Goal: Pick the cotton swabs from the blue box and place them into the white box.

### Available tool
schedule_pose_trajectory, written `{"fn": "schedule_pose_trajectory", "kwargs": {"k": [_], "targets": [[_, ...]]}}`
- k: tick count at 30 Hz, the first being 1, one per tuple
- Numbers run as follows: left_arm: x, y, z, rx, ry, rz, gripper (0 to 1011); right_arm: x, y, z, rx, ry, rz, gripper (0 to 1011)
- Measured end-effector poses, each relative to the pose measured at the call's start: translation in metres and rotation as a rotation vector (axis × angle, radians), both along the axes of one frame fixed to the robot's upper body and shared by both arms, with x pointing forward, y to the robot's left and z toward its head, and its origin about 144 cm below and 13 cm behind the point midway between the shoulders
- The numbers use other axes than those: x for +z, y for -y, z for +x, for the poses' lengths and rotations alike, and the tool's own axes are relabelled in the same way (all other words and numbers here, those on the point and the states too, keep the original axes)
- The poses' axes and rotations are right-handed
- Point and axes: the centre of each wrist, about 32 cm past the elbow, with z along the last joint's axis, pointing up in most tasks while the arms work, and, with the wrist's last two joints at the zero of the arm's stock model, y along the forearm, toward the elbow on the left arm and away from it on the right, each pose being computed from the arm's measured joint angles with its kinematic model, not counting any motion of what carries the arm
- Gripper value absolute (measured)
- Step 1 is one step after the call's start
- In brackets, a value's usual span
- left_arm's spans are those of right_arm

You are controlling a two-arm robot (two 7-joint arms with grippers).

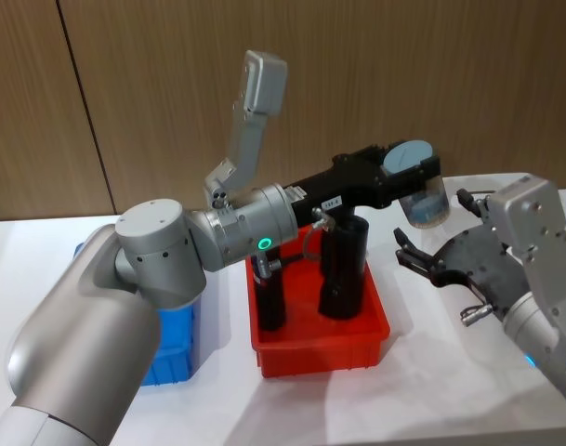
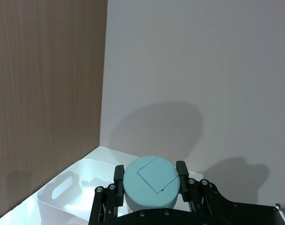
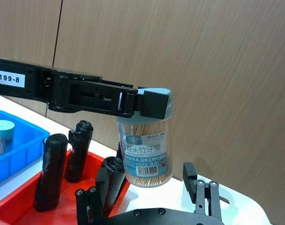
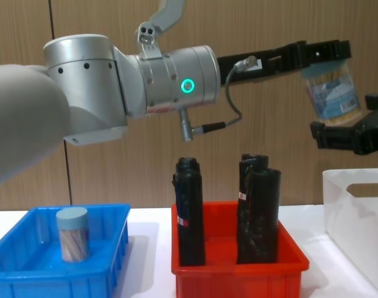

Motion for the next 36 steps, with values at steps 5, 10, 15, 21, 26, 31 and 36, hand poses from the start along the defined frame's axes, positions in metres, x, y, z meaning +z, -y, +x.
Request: {"fn": "schedule_pose_trajectory", "kwargs": {"k": [5,10,15,21,26,31,36], "targets": [[0.000,0.000,0.000,0.000,0.000,0.000,670,0.000,-0.001,0.002,-0.001,0.005,-0.011,1002],[0.000,0.000,0.000,0.000,0.000,0.000,670,0.001,-0.001,0.004,-0.001,0.009,-0.019,1002],[0.000,0.000,0.000,0.000,0.000,0.000,670,0.001,-0.002,0.006,-0.001,0.011,-0.025,1002],[0.000,0.000,0.000,0.000,0.000,0.000,670,0.003,-0.003,0.009,0.001,0.015,-0.031,1002],[0.000,0.000,0.000,0.000,0.000,0.000,670,0.003,-0.004,0.011,0.001,0.016,-0.033,997],[0.000,0.000,0.000,0.000,0.000,0.000,670,0.004,-0.004,0.012,0.005,0.016,-0.034,907],[0.000,0.000,0.000,0.000,0.000,0.000,670,0.005,-0.004,0.014,0.006,0.018,-0.034,766]]}}
